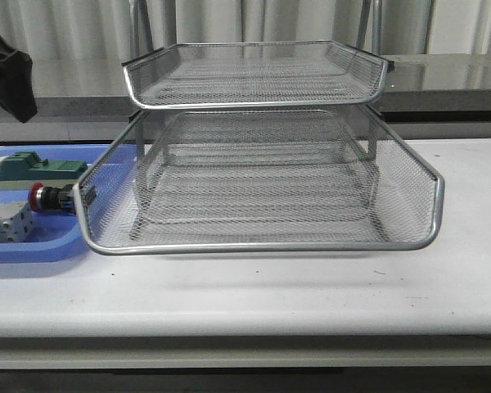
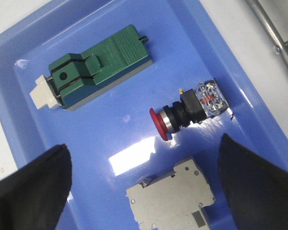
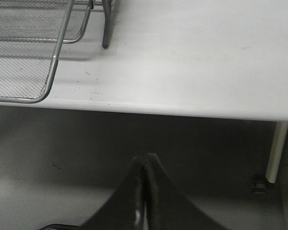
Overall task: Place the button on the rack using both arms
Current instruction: 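Lower the left gripper and grasp the red push-button switch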
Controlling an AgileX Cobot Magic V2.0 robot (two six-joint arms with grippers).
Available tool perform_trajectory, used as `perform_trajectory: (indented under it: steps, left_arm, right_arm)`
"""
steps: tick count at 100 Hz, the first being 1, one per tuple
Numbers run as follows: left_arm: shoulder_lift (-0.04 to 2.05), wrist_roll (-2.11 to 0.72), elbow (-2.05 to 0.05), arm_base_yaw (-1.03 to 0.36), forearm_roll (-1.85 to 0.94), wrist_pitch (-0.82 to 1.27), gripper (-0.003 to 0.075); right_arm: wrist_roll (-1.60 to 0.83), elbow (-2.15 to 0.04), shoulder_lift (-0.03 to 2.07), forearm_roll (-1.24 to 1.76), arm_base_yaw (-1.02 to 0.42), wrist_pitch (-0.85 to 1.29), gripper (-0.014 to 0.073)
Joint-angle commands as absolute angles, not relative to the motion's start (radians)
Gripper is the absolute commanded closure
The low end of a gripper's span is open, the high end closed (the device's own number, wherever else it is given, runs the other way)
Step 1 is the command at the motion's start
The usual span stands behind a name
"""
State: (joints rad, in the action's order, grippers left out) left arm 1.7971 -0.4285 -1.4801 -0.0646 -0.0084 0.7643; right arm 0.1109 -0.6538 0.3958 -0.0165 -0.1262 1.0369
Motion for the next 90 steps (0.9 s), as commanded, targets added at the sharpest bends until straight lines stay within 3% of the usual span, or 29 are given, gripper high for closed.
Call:
perform_trajectory:
  steps: [1,31,90]
  left_arm:
    - [1.765,-0.453,-1.513,-0.068,-0.024,0.702,0.0121]
    - [1.837,-0.868,-1.518,-0.125,-0.025,0.700,0.0121]
    - [1.992,-0.947,-1.630,-0.143,-0.024,0.752,0.0121]
  right_arm:
    - [0.108,-0.688,0.403,-0.021,-0.123,0.983,0.0664]
    - [0.108,-0.688,0.403,-0.021,-0.123,0.983,0.0664]
    - [0.108,-0.688,0.403,-0.021,-0.123,0.983,0.0664]
